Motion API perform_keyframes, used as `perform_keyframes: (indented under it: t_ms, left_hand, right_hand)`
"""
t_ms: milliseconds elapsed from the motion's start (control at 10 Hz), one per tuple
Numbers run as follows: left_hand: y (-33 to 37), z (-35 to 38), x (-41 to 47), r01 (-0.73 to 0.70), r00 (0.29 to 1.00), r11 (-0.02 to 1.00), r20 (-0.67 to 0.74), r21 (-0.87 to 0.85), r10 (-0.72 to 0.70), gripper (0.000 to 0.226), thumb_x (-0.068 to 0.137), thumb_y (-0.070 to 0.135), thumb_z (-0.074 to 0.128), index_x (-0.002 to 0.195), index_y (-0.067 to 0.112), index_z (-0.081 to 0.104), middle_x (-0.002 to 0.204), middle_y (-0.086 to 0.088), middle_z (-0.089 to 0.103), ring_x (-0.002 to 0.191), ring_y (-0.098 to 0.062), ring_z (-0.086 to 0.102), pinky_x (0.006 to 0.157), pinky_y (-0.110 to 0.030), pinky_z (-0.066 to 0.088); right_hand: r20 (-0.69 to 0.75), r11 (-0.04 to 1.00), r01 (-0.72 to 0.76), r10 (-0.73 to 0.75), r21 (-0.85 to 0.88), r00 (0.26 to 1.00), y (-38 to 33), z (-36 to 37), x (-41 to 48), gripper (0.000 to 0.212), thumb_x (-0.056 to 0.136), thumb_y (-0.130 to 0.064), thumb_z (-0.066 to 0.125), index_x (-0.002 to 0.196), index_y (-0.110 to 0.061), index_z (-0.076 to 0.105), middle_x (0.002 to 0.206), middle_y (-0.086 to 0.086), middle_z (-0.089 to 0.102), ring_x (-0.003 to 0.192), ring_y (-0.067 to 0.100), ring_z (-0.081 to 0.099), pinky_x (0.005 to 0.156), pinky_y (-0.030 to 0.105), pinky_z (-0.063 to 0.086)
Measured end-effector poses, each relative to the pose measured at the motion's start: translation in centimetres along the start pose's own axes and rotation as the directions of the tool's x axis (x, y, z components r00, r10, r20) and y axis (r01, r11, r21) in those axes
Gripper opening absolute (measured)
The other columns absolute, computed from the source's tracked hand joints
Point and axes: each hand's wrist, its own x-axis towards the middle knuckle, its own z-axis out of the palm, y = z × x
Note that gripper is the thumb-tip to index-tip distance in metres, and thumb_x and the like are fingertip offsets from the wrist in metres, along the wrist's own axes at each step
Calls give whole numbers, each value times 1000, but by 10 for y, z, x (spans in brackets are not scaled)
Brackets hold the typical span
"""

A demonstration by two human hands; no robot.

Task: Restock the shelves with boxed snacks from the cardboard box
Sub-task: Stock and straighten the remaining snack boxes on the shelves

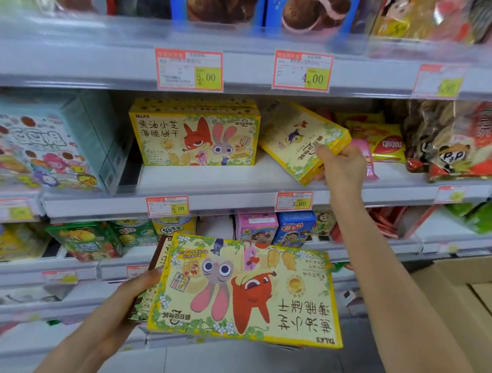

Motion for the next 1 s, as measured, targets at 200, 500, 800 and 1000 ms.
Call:
perform_keyframes:
  t_ms: [200,500,800,1000]
  left_hand:
    - [15,-3,-24,33,999,999,17,34,-34,41,85,38,61,117,12,62,116,-15,66,108,-32,62,100,-50,42]
    - [43,46,-53,-34,991,999,127,4,34,29,72,26,69,100,16,67,87,-4,75,72,-15,71,74,-34,51]
    - [51,80,-48,-23,994,999,108,-33,26,14,91,25,51,96,19,64,81,0,75,73,-15,70,73,-35,50]
    - [60,79,-48,-8,995,998,100,-65,15,14,92,27,50,94,21,63,75,2,74,63,-13,70,67,-35,45]
  right_hand:
    - [-164,980,145,-167,-138,972,1,-42,-59,36,81,-36,69,80,-10,44,61,0,48,59,16,54,58,33,43]
    - [-171,919,292,-343,-265,924,-3,-72,-119,28,80,-22,73,86,-21,46,64,-13,51,57,11,54,52,16,38]
    - [-199,781,458,-574,-424,795,14,-86,-143,26,82,-39,61,96,-18,56,73,2,54,53,15,49,54,13,38]
    - [-117,692,557,-669,-460,734,32,-90,-158,29,81,-23,57,110,-23,56,104,-1,54,52,-1,48,47,12,40]
